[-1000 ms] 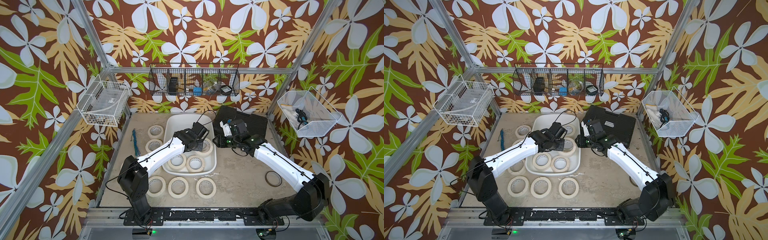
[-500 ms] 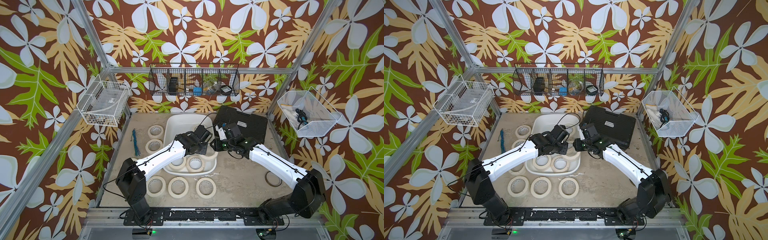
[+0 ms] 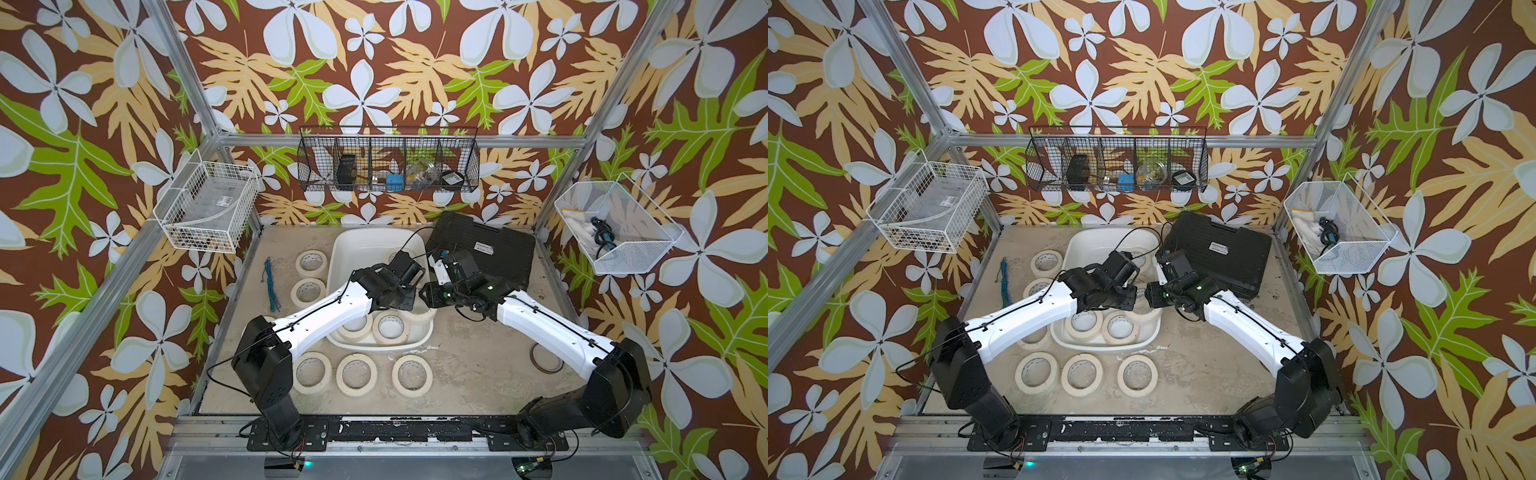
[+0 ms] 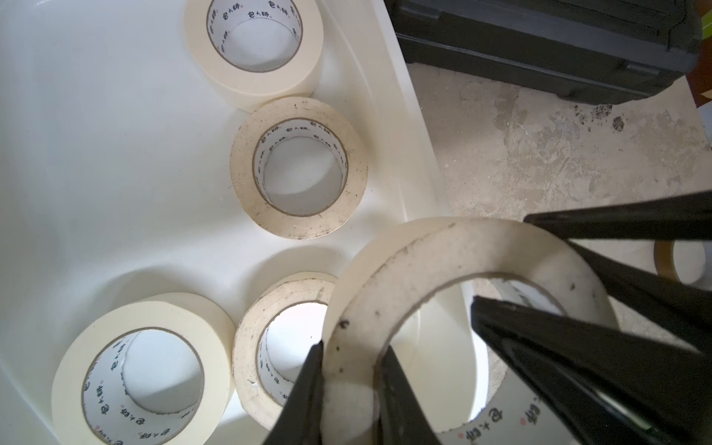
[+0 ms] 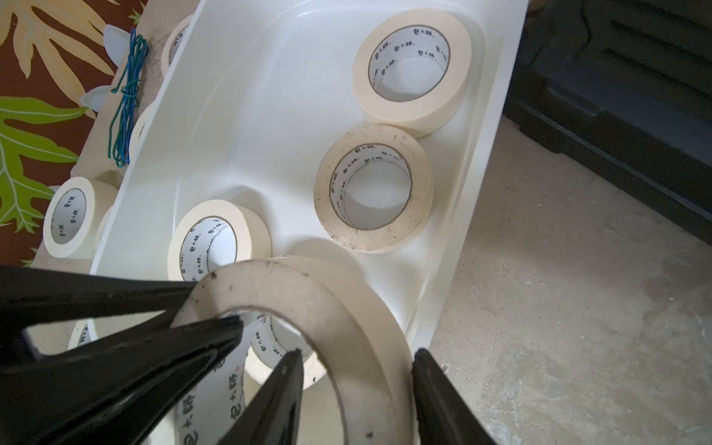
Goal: Take out the art tape in the storage box
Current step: Pick up the art tape from the storage box.
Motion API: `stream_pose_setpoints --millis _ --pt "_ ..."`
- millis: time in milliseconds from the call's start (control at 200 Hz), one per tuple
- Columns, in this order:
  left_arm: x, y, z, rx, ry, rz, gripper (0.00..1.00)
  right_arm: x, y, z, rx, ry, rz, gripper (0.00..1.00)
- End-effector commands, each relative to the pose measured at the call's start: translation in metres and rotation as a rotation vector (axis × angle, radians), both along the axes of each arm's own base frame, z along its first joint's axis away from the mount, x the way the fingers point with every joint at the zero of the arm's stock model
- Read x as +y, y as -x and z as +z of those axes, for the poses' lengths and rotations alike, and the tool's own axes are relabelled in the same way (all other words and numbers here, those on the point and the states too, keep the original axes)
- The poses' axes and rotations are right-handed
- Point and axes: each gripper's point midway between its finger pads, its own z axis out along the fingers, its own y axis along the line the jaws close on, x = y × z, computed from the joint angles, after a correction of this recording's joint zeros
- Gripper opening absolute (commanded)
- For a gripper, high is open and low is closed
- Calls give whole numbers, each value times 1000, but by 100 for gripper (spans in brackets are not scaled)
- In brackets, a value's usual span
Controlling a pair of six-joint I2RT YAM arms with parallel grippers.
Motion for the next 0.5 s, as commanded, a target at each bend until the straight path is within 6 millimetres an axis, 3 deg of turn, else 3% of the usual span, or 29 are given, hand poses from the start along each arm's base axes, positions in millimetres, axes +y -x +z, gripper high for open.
stream_pose_setpoints --millis 0,80,290,415,495 --pt "-7 -4 9 -24 41 -1 4 -6 1 1 -15 36 3 48" --pt "-8 -3 8 -19 43 -3 4 -7 2 7 -37 42 2 47" --pt "-11 -4 15 -24 65 -6 6 -12 -2 9 -54 65 -15 27" --pt "-12 -4 20 -35 89 3 19 -13 -3 19 -89 45 -29 18" --pt "-12 -4 28 -47 116 9 35 -16 -4 24 -103 57 -40 15"
